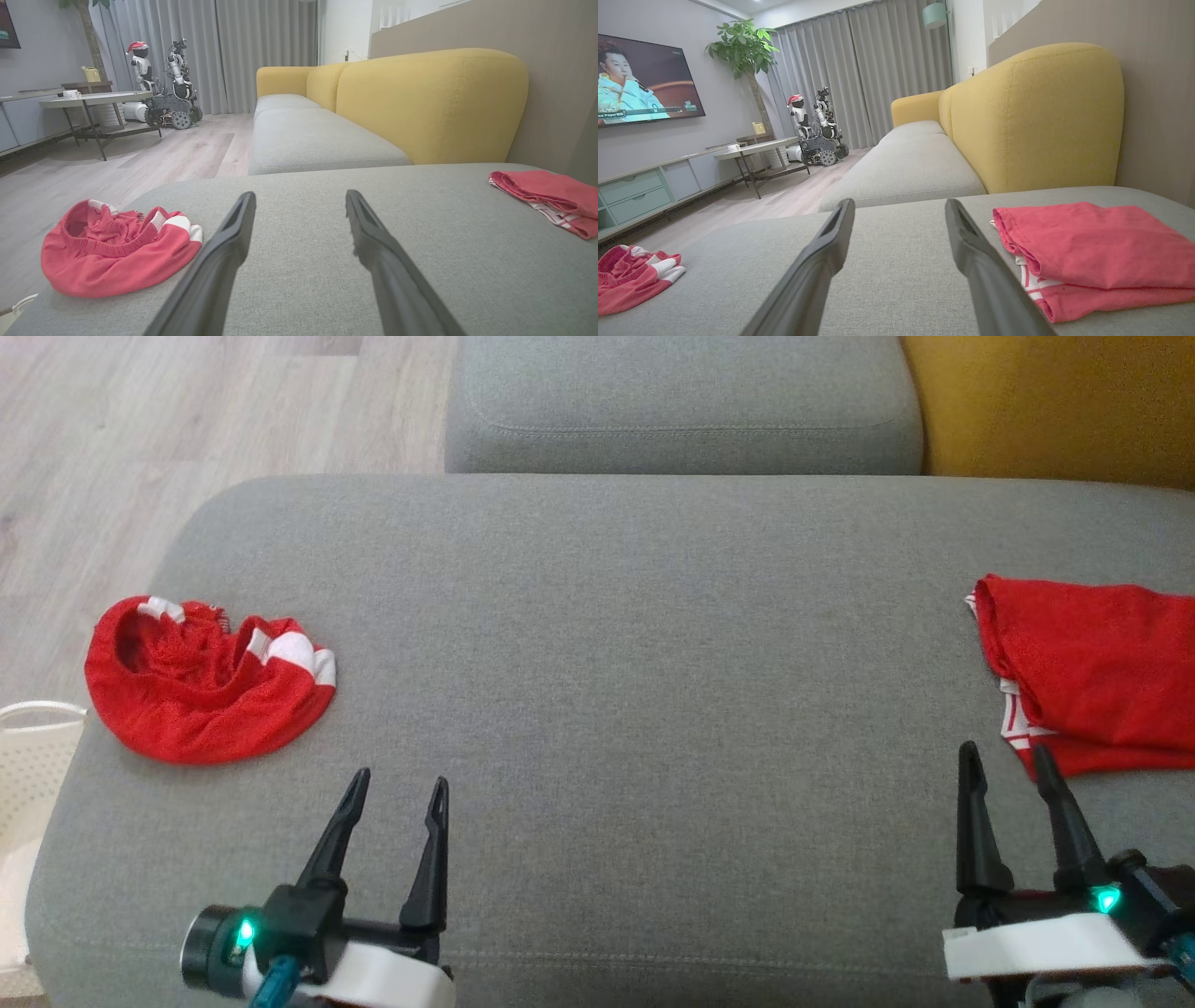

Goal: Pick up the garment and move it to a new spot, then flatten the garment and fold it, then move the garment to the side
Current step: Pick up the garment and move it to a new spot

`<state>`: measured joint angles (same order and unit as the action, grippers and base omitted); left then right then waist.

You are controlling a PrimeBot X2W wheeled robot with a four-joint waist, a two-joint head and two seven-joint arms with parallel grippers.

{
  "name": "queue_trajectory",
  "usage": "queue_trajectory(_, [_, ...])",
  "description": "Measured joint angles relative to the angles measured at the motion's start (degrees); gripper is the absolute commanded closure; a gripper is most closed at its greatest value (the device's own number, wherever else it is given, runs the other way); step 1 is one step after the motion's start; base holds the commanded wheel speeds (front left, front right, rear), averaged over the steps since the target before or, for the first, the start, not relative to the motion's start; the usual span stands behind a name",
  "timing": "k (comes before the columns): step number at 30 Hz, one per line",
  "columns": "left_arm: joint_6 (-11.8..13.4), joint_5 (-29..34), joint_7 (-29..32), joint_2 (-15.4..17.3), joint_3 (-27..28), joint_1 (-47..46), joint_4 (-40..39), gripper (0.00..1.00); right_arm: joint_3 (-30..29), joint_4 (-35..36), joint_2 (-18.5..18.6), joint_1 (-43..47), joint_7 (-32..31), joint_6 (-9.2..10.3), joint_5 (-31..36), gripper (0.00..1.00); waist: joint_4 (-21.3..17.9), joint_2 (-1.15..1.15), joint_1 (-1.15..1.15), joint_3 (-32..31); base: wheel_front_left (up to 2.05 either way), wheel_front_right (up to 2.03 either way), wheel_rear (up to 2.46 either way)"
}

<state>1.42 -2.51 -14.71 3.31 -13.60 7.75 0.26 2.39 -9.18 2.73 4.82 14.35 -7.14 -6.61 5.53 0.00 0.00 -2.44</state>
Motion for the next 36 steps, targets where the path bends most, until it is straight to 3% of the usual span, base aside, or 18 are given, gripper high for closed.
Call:
queue_trajectory(11, [-0.1, 0.4, 0.0, 0.0, 0.0, 0.0, 0.0, 0.0, 0.3, 0.1, 0.0, 1.2, 0.0, 0.0, -0.7, 0.0, 3.6, 0.0, 0.0, 0.3, 0.0, 0.0, 0.0])
queue_trajectory(36, [1.2, 1.9, 0.0, 0.0, 1.2, 0.6, -2.8, 0.0, 6.0, 3.3, -0.1, 1.0, 0.0, 0.0, 0.1, 0.0, 21.9, 0.0, 0.0, 0.0, 0.0, 0.0, 0.0])
